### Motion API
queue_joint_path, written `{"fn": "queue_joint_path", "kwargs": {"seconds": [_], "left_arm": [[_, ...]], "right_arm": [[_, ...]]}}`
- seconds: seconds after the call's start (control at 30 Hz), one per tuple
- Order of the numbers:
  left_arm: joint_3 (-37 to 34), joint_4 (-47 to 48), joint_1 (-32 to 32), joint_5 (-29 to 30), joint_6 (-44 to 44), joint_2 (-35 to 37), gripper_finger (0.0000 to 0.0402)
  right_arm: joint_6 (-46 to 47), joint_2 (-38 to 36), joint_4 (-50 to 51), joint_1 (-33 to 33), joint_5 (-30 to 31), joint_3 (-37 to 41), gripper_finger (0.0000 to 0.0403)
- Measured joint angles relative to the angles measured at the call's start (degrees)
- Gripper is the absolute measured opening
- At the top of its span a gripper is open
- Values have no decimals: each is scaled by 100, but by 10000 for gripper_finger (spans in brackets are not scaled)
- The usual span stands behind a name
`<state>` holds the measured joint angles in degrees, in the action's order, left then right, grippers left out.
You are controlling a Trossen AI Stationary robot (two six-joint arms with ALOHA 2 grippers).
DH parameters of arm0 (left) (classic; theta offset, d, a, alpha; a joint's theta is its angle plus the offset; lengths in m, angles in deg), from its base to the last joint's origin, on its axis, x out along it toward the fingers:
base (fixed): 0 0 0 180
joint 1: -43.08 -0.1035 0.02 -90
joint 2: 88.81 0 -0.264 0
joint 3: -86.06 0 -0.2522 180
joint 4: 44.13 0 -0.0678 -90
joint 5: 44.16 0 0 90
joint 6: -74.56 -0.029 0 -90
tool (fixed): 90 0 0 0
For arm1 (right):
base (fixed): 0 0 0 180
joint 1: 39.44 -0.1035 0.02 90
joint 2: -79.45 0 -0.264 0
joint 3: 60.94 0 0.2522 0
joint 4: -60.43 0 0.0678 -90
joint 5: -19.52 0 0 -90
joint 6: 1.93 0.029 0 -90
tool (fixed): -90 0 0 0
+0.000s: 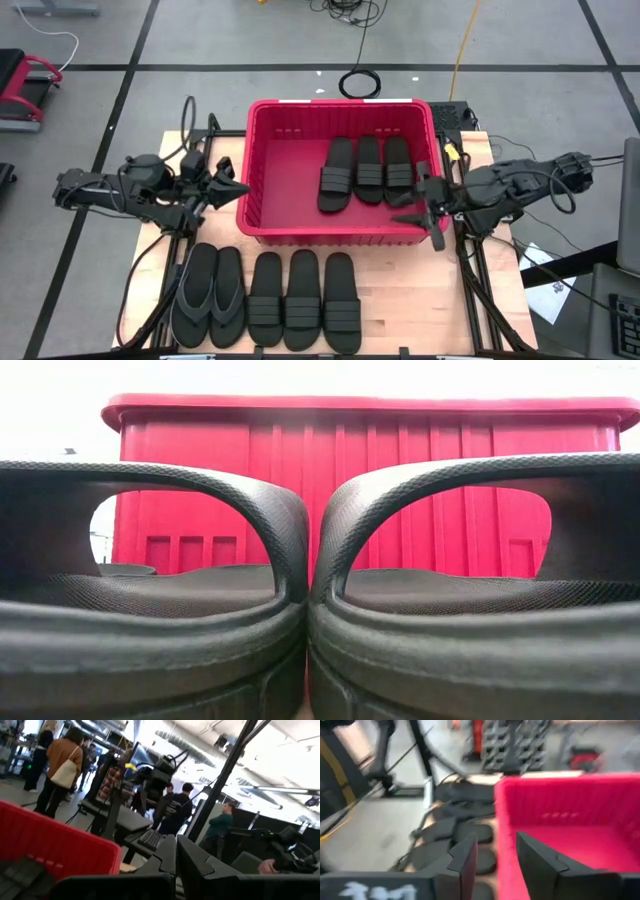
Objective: Pick and place slides into bin
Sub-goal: Put the black slide into the red bin
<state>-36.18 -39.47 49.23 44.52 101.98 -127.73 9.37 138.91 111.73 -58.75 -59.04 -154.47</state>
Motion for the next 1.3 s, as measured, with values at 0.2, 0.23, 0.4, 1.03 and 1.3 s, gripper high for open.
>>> {"fn": "queue_joint_path", "kwargs": {"seconds": [0.2,0.23,0.4,1.03,1.3], "left_arm": [[2,5,0,94,-255,1,2],[2,35,0,94,-336,3,4],[2,227,0,93,-759,-10,15],[4,605,-7,140,1023,-263,16],[2,93,51,223,856,-380,2]], "right_arm": [[568,1043,1076,-7,-1291,-1351,164],[558,1211,1182,-29,-1425,-1473,167],[151,1847,1488,-140,-1606,-1508,173],[420,2194,696,-182,-2309,-243,174],[1065,2147,-1491,-485,-2518,812,174]]}}
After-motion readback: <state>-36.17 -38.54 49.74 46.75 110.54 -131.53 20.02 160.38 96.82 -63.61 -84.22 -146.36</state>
